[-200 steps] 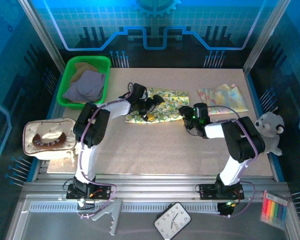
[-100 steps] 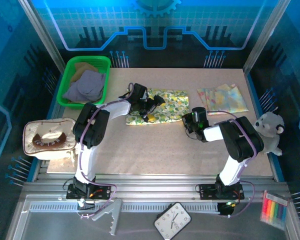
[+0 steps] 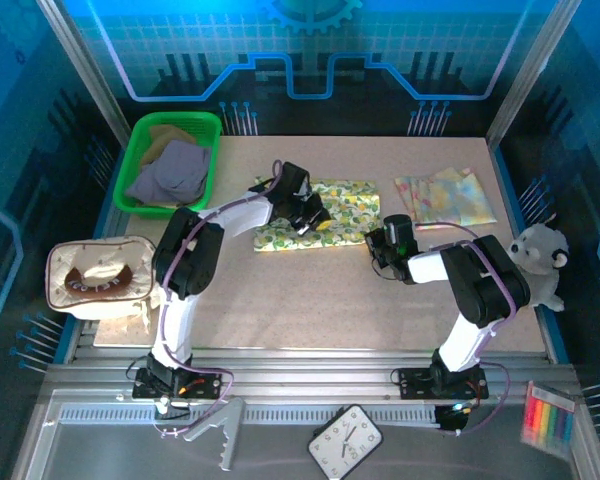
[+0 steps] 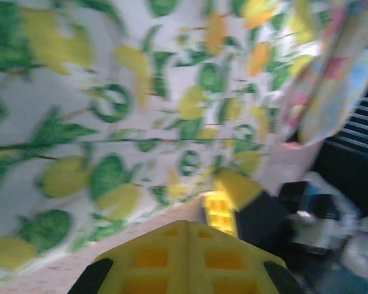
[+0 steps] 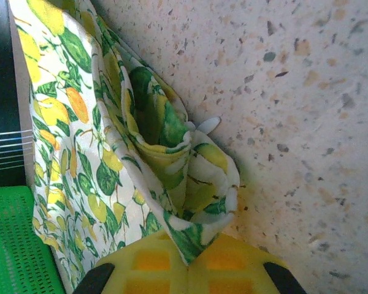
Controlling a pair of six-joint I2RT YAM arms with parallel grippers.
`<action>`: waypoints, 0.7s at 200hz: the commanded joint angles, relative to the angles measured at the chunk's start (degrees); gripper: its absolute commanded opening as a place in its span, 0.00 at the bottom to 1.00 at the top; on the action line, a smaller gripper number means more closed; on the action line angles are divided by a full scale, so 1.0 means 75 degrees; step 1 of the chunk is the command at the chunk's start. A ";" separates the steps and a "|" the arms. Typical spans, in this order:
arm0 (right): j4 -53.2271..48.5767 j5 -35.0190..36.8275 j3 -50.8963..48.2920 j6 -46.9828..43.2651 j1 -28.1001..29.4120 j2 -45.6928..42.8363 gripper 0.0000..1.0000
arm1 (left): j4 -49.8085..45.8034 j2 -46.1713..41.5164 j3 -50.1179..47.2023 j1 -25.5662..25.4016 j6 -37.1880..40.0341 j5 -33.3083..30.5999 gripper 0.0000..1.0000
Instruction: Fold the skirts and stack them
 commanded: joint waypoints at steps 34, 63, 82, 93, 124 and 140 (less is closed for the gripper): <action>-0.1035 0.0534 0.0821 -0.1857 0.0255 -0.0740 0.00 | -0.1021 0.0878 -0.0323 -0.0065 0.0376 -0.0529 0.00; -0.1782 0.0549 0.1923 -0.4122 0.0871 -0.0853 0.00 | -0.0916 0.0748 -0.0347 -0.0137 0.0434 -0.0496 0.00; -0.2434 0.0316 0.2857 -0.5444 0.1434 -0.0487 0.00 | -0.0832 0.0609 -0.0332 -0.0134 0.0430 -0.0433 0.00; -0.2746 0.0119 0.3240 -0.5830 0.1653 -0.0239 0.00 | -0.0727 0.0427 -0.0310 -0.0091 0.0348 -0.0216 0.00; -0.2946 0.0532 0.3245 -0.5726 0.1725 -0.0139 0.00 | -0.0600 -0.1297 -0.0964 0.0248 0.0269 -0.0630 0.29; -0.2991 0.0586 0.3200 -0.5692 0.1651 -0.0151 0.00 | -0.0743 -0.2223 -0.1455 0.0568 0.0508 -0.1055 0.40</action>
